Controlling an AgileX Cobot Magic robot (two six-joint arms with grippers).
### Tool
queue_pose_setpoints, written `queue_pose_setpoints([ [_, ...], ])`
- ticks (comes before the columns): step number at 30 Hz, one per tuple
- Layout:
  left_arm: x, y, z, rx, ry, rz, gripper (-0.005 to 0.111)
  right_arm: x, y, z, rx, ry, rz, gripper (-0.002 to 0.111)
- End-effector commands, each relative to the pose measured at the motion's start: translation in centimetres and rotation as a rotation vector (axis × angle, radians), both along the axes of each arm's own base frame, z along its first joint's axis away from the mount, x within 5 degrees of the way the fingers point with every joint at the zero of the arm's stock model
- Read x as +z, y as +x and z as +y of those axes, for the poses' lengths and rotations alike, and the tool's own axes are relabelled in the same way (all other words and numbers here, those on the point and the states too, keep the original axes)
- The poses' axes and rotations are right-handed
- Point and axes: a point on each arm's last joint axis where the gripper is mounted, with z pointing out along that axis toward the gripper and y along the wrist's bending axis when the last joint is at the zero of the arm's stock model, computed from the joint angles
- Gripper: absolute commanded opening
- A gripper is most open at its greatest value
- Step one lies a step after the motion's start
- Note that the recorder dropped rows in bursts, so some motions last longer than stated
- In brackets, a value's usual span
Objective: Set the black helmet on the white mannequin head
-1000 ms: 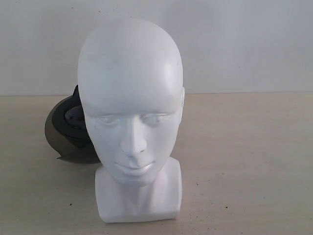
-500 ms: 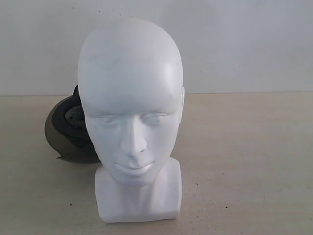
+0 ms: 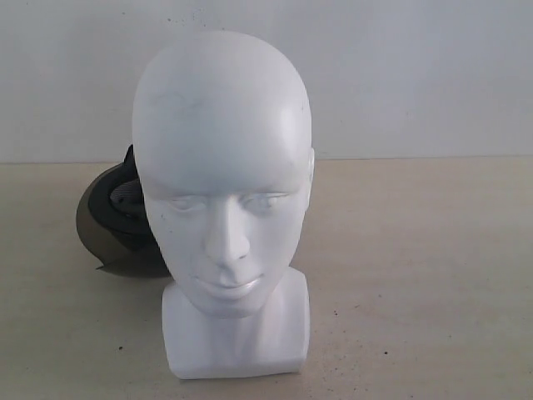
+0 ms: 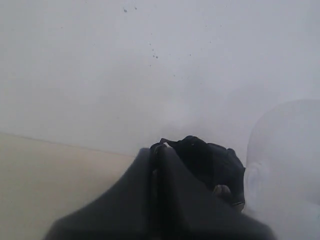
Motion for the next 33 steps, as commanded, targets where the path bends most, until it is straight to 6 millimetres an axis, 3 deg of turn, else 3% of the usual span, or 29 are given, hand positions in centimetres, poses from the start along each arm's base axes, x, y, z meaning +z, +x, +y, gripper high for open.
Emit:
queue_pose_setpoints([
  [1, 0.4, -0.1, -0.3, -0.037, -0.116, -0.020, 0.004, 0.1, 0.0, 0.0, 0.002, 0.000, -0.009, 0.000],
  [4, 0.6, -0.2, -0.4, -0.051, -0.102, -0.038, 0.004, 0.1, 0.0, 0.0, 0.002, 0.000, -0.009, 0.000],
  [6, 0.6, 0.8, -0.5, -0.056, -0.025, 0.041, 0.004, 0.1, 0.0, 0.0, 0.002, 0.000, -0.009, 0.000],
  [13, 1.5, 6.1, -1.0, -0.098, 0.023, 0.277, 0.004, 0.1, 0.0, 0.0, 0.002, 0.000, -0.009, 0.000],
  [18, 1.8, 10.4, -2.3, -0.256, 0.101, 0.426, 0.004, 0.1, 0.0, 0.0, 0.002, 0.000, -0.009, 0.000],
  [26, -0.7, 17.8, -4.4, -0.660, 0.333, 0.715, 0.004, 0.1, 0.0, 0.0, 0.002, 0.000, -0.009, 0.000],
  [33, -4.0, 23.7, -5.3, -0.867, 0.483, 0.645, 0.004, 0.1, 0.0, 0.0, 0.002, 0.000, -0.009, 0.000],
])
